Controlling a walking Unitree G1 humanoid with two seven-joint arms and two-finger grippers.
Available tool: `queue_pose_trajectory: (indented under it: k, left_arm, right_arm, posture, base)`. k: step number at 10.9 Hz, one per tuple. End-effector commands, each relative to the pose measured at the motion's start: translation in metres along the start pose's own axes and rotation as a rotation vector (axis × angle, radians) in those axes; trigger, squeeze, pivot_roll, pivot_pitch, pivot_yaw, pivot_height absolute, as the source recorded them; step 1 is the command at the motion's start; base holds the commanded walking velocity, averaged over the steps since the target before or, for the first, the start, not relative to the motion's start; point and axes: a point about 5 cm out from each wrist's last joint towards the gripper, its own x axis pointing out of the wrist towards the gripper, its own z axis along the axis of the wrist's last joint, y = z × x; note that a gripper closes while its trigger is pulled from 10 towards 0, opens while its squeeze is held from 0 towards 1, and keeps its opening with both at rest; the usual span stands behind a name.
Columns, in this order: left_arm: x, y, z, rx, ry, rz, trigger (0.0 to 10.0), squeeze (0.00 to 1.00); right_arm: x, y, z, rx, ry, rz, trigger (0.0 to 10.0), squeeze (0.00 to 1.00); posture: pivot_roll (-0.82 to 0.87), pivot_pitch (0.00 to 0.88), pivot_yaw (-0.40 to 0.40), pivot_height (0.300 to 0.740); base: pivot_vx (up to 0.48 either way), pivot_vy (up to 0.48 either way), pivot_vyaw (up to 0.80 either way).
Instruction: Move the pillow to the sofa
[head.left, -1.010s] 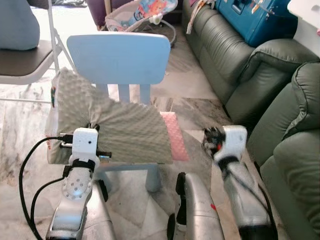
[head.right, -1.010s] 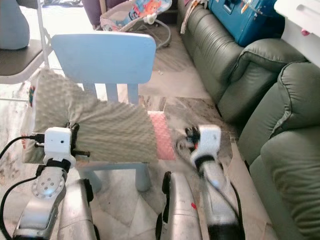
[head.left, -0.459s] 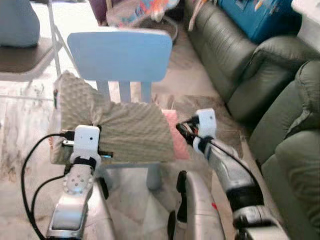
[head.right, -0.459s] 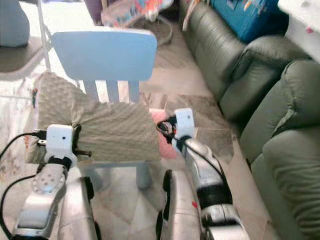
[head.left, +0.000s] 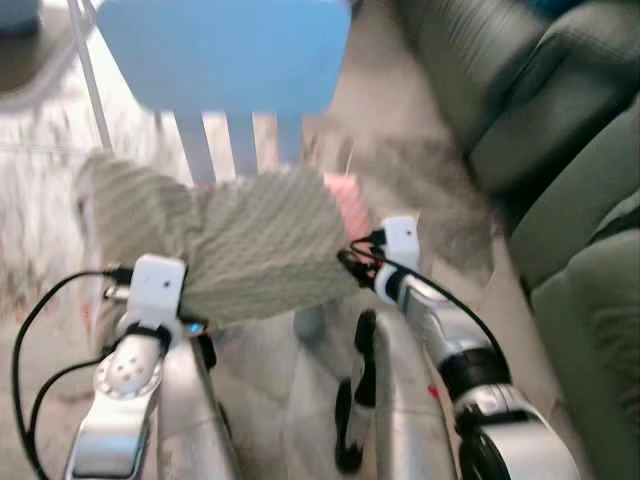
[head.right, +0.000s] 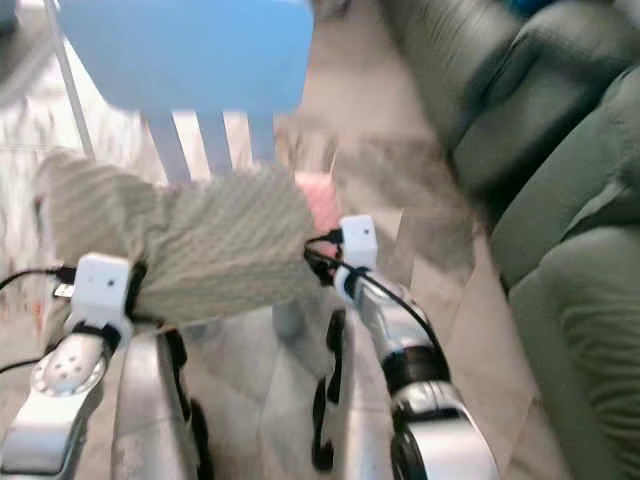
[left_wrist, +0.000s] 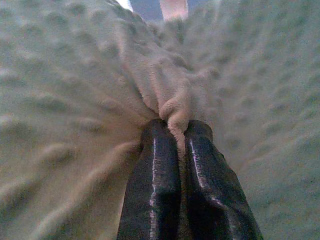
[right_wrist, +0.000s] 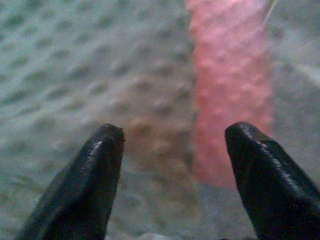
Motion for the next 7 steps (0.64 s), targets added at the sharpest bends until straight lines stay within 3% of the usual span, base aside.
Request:
queue_pose_trajectory:
  k: [1,3,5,6,7]
  left_arm:
    - [-0.004,-0.003,0.005,0.001,-0.009,-0.031,10.0,0.0]
    - [-0.008,-0.001,0.013,-0.006,0.004,-0.032,10.0,0.0]
    - [-0.011,0.001,0.015,-0.01,0.013,-0.026,10.0,0.0]
    - [-0.014,0.001,0.014,-0.012,0.025,-0.024,10.0,0.0]
    - [-0.017,0.001,0.013,-0.015,0.036,-0.024,10.0,0.0]
  right_arm:
    - [0.001,-0.001,-0.003,-0.001,0.007,0.002,10.0,1.0]
    - [0.012,0.007,0.014,-0.061,-0.026,0.034,10.0,1.0]
    - [0.019,0.016,0.014,-0.134,-0.018,0.065,10.0,1.0]
    - [0.022,0.02,0.009,-0.105,-0.004,0.076,10.0,0.0]
    - [0.026,0.03,0.006,0.017,-0.023,0.105,10.0,0.0]
  posture:
    - [0.01,0.38,-0.066,0.525]
    - [0.03,0.414,-0.072,0.525]
    - [0.04,0.426,-0.077,0.525]
    - [0.06,0.431,-0.077,0.525]
    - [0.07,0.433,-0.079,0.525]
  base:
    - [0.0,0.0,0.0]
    - [0.0,0.0,0.0]
    - [0.0,0.0,0.0]
    - [0.0,0.0,0.0]
    - [0.0,0.0,0.0]
